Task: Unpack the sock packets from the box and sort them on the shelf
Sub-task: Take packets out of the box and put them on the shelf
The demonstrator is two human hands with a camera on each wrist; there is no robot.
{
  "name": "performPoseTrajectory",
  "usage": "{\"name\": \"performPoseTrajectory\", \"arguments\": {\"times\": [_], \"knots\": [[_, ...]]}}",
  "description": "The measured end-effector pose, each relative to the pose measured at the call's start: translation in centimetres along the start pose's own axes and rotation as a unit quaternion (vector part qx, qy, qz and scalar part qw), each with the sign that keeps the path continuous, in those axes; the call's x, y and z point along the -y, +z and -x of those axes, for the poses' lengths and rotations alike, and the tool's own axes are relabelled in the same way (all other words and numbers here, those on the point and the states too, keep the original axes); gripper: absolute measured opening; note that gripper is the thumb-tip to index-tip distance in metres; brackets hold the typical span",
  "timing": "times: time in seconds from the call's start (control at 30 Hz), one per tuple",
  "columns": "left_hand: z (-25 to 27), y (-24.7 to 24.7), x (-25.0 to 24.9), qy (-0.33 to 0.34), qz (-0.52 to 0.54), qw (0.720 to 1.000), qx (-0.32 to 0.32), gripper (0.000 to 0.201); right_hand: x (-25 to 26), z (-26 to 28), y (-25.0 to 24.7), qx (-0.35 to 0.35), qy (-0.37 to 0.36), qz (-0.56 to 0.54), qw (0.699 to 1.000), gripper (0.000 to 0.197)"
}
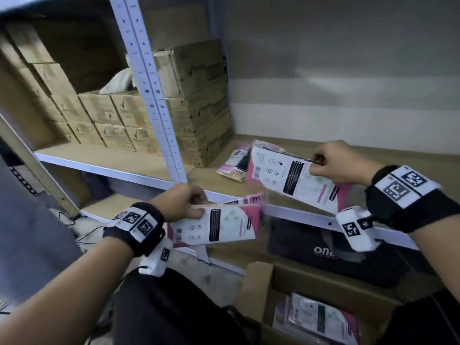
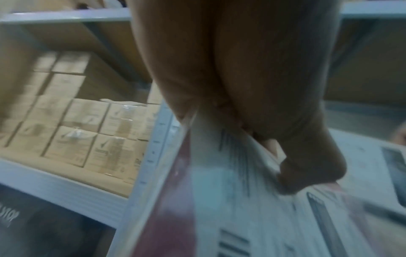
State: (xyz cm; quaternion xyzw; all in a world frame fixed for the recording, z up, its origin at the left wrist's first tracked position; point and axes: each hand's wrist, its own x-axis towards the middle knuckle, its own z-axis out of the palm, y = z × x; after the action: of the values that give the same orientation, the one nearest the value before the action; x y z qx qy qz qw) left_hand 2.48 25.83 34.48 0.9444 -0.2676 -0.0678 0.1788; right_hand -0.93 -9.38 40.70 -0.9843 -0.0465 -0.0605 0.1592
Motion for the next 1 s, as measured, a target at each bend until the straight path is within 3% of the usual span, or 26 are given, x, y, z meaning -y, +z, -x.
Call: {"name": "performPoseTrajectory", "arguments": {"times": [0.1,0.2,0.33,0.47,0.63,0.83,0.97,1.0], "knots": [[-0.7,-2.5,1.9,-0.034,0.053,0.995,-0.077,0.016,-0.3,-1.7,-0.1,-0.044,0.029,-0.033,0.998,0.011],[-2.3,-3.0,3.4,-0.067,0.116,0.979,-0.156,0.007,-0.8,-3.2,1.0,-0.074,0.088,-0.116,0.987,0.023],[-5.7,-1.5,4.4,-0.138,0.211,0.94,-0.227,0.013,-2.0,-5.3,3.6,-0.092,0.166,-0.295,0.936,0.03],[-9.5,0.0,4.7,-0.155,0.284,0.917,-0.233,0.017,-1.8,-7.9,6.7,-0.094,0.248,-0.441,0.858,0.027],[-14.1,1.6,4.7,-0.195,0.396,0.872,-0.212,0.015,0.2,-11.3,10.5,-0.06,0.288,-0.581,0.759,0.015],[-18.1,2.5,7.1,-0.277,0.448,0.835,-0.16,0.016,0.5,-14.9,13.3,-0.044,0.327,-0.616,0.715,0.019],[-20.5,3.0,8.5,-0.293,0.484,0.796,-0.213,0.039,-0.2,-16.5,14.0,-0.072,0.325,-0.624,0.707,0.019],[-21.0,3.0,8.4,-0.292,0.483,0.793,-0.228,0.037,-0.3,-16.9,14.1,-0.082,0.321,-0.623,0.708,0.02]]}}
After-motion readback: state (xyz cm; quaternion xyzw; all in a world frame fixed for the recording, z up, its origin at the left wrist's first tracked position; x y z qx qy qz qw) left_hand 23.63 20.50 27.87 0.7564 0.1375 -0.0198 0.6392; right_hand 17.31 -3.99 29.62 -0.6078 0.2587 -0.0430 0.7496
